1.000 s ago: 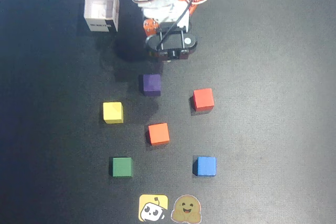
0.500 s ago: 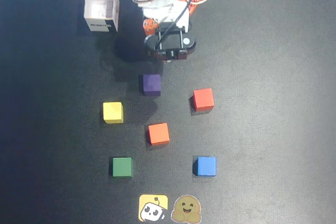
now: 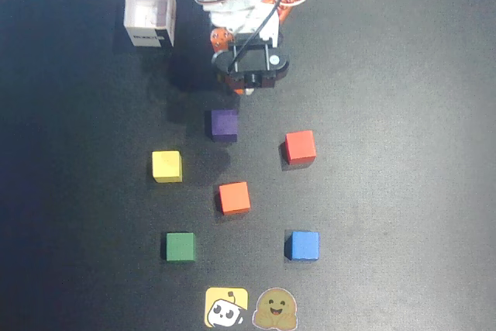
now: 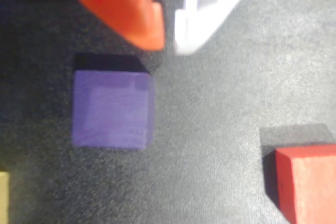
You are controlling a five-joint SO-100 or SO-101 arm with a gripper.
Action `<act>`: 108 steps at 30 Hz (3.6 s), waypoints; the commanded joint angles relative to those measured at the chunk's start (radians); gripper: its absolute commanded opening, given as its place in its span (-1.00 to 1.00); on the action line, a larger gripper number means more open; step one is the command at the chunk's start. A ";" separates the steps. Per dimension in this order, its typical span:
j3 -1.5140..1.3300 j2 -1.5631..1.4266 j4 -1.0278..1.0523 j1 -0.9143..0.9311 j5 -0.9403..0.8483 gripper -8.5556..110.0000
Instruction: Put the yellow cube on top of the red cube.
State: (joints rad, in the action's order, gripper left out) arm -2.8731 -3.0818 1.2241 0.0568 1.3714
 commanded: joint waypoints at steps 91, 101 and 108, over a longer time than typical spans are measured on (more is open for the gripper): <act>0.951 1.629 -0.299 0.247 0.049 -0.52; 0.920 1.634 -0.327 0.249 0.046 -0.63; 0.920 1.628 -0.322 0.252 0.044 -0.77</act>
State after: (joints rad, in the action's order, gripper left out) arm -1.9558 -1.4389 0.9050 0.2991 1.4281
